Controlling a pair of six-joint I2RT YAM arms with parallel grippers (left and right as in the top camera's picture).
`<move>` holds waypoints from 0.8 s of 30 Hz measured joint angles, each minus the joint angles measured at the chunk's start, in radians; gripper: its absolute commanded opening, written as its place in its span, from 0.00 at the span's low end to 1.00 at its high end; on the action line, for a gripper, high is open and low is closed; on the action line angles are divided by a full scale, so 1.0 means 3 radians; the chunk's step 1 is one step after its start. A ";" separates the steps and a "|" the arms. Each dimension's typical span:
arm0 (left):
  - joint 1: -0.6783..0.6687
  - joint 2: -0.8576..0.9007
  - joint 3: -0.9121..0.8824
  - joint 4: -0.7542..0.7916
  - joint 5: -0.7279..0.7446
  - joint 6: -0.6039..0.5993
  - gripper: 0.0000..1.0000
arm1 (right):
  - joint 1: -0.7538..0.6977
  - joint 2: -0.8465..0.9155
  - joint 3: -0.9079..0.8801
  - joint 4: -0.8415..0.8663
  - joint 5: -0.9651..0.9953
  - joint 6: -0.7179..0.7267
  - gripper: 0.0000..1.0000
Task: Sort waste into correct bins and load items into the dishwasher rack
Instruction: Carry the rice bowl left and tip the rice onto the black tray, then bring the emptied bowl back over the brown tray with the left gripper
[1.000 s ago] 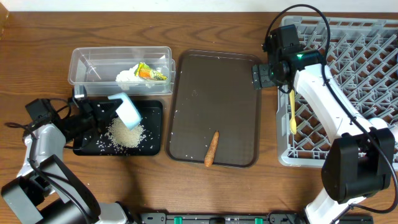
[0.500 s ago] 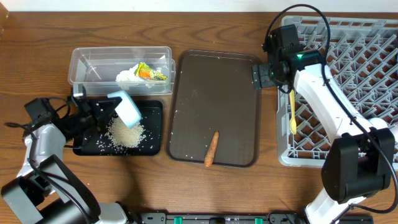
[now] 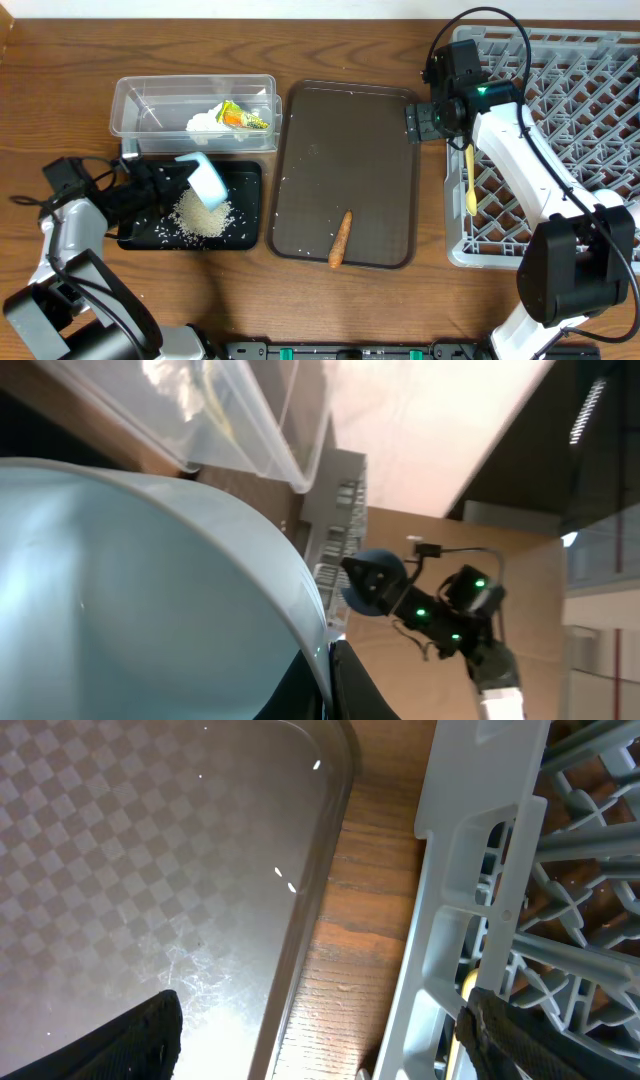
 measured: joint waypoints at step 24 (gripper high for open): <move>-0.2659 -0.0867 0.0075 0.0974 -0.2627 0.0172 0.06 | -0.0004 0.0000 0.0000 0.0019 -0.0001 0.0000 0.87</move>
